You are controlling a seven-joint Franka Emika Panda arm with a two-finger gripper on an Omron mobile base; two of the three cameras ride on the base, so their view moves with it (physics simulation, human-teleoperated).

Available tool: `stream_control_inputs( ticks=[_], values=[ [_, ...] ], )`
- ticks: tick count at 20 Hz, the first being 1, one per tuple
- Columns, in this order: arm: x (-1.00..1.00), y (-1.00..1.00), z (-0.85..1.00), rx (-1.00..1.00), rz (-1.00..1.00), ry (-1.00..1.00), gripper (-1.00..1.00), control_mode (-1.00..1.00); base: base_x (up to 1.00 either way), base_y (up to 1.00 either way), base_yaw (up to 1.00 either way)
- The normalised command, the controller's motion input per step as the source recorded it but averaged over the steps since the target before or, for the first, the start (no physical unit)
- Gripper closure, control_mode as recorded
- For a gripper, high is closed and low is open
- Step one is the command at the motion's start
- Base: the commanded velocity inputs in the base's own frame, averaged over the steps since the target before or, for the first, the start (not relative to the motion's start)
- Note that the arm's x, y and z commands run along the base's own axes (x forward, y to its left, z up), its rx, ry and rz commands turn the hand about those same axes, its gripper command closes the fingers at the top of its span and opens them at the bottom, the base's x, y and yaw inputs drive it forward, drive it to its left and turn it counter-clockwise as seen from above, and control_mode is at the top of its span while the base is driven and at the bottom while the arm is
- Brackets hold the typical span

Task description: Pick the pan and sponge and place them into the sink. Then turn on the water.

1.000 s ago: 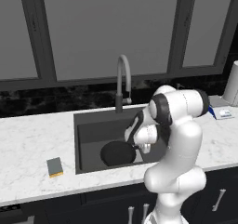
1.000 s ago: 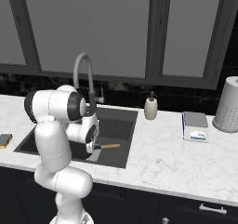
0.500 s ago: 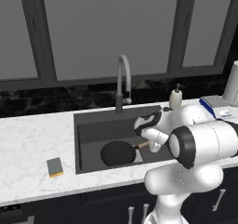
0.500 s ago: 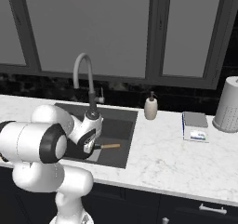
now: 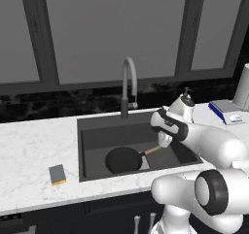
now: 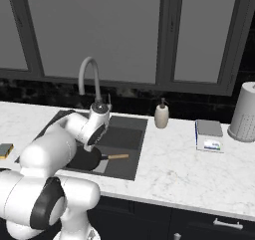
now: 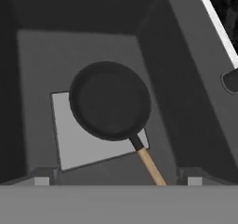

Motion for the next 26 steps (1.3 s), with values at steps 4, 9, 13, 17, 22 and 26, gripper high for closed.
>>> stream_control_inputs(
  ticks=[4, 9, 13, 17, 22, 26],
  values=[
    [-0.01, -0.04, 1.00, 0.09, -0.12, 0.22, -1.00, -1.00, 0.00, 0.00, 0.00],
    [-0.28, -0.08, 0.42, 0.04, -0.21, 0.17, -1.00, -1.00, 0.00, 0.00, 0.00],
    [-0.41, 0.00, -0.07, 0.00, -0.15, 0.02, -1.00, -1.00, 0.00, 0.00, 0.00],
    [0.00, 0.00, -0.01, -0.01, 0.00, 0.00, -1.00, -1.00, 0.00, 0.00, 0.00],
    [-0.28, 0.36, -0.01, 0.01, -0.18, 0.00, -1.00, -1.00, 0.00, 0.00, 0.00],
    [-0.46, 0.43, 0.11, 0.08, -0.33, 0.01, -1.00, -1.00, 0.00, 0.00, 0.00]
  ],
)
